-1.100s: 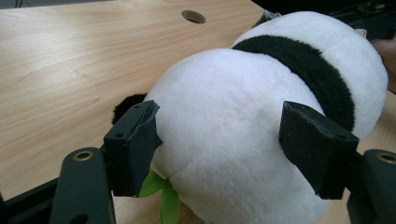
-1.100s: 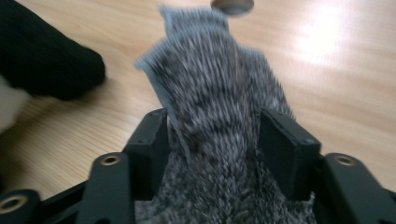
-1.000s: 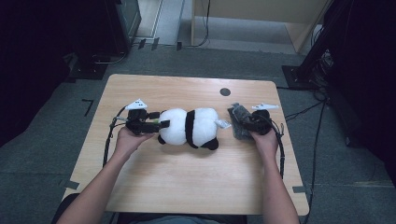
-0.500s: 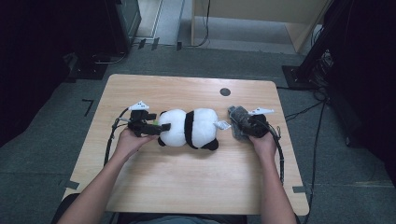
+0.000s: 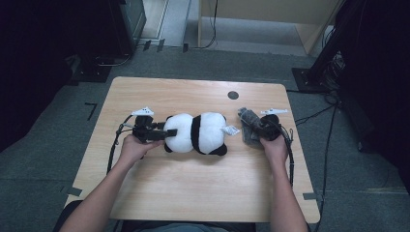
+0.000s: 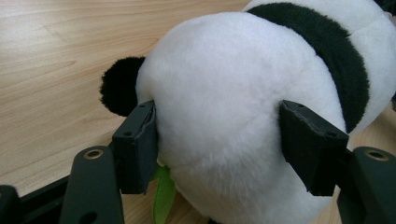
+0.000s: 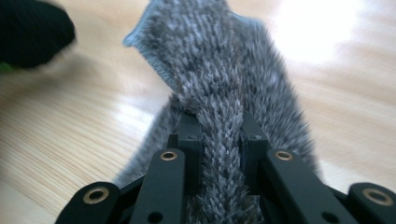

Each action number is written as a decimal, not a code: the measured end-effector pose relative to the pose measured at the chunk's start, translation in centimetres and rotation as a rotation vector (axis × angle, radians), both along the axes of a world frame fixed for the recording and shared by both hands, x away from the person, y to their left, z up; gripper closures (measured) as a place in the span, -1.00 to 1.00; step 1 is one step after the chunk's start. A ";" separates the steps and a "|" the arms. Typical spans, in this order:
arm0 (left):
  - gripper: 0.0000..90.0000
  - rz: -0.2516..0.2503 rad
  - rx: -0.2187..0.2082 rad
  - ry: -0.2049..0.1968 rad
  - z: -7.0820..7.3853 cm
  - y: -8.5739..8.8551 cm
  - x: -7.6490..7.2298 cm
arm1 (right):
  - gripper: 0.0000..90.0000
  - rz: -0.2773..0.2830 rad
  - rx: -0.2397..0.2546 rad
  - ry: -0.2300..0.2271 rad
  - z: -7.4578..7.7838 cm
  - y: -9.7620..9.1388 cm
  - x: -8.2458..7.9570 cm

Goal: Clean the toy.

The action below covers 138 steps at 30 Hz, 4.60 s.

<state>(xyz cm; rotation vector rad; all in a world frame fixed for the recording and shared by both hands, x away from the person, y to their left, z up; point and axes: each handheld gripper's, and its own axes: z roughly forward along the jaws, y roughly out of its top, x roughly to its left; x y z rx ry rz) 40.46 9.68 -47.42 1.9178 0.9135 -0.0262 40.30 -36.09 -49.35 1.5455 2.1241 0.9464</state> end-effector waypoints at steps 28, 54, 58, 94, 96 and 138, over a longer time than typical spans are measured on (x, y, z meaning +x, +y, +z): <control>-0.32 0.052 -0.008 -0.030 0.7 0.0 -0.9 | 0.71 0.190 0.102 -0.075 10.6 5.9 -1.0; -0.83 0.059 0.010 -0.008 -0.5 -1.1 -0.6 | 0.73 0.405 0.149 0.022 9.7 13.5 0.6; -0.71 0.023 -0.039 0.064 -1.5 -1.2 -0.2 | 0.74 0.414 0.132 0.017 9.3 14.0 0.6; -0.01 0.045 0.056 -0.002 -0.3 -1.4 -1.5 | 0.74 0.531 -0.014 0.159 8.8 23.2 8.0; 0.00 0.042 0.057 -0.004 -0.3 -1.4 -1.5 | 0.74 0.514 -0.029 0.177 8.6 22.4 8.4; 0.01 0.049 0.047 0.004 -0.3 -1.6 -1.3 | 0.74 0.174 0.017 0.122 8.3 7.6 6.9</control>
